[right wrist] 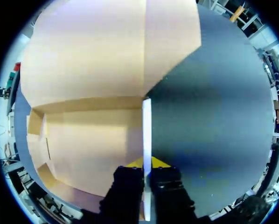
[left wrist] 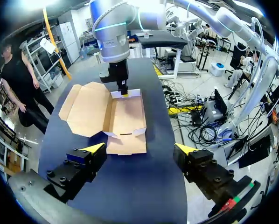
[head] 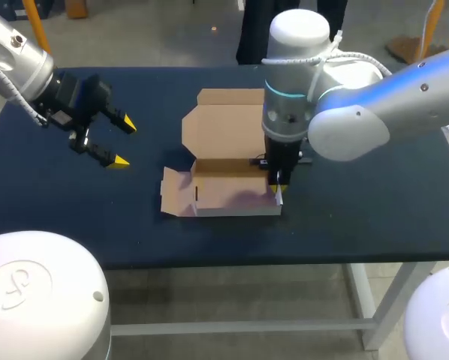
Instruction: Assemble the packaging by folding the flat box into shape, placing the metal phone stand inside, and closing the box properly
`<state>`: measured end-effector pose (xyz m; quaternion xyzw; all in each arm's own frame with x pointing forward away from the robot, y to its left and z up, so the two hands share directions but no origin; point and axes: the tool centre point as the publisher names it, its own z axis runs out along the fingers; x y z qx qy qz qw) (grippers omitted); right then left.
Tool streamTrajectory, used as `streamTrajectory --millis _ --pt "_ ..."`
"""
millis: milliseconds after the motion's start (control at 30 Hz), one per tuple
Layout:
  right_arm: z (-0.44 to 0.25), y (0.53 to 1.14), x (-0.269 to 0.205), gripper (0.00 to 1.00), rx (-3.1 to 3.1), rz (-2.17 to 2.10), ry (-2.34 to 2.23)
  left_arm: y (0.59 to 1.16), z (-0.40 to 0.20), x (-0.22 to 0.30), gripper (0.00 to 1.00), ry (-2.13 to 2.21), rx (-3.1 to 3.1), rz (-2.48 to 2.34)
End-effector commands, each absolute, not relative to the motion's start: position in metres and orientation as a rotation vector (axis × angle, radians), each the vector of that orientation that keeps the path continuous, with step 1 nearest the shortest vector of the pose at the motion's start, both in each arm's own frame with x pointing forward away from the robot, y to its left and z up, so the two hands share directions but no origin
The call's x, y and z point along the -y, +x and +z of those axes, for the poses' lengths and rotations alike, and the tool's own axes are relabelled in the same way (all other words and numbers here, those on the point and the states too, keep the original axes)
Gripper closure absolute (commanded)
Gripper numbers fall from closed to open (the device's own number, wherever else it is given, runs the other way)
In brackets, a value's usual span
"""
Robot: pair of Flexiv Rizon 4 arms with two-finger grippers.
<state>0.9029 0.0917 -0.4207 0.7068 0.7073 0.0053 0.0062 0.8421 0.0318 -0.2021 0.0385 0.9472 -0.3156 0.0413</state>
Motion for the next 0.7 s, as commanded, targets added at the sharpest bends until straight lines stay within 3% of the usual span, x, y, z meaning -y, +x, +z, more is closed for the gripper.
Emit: streamTrajectory --millis 33,700 --pt "-0.4250 0.9037 -0.0954 1.00 -2.202 -0.034 2.198 0.8415 -0.2009 -0.0324 0.00 0.118 -2.903 -0.961" --pt "-0.4274 0.9048 -0.0857 1.00 -1.937 -0.203 2.218 0.8415 -0.2009 -0.0324 0.00 0.118 -2.903 -0.961"
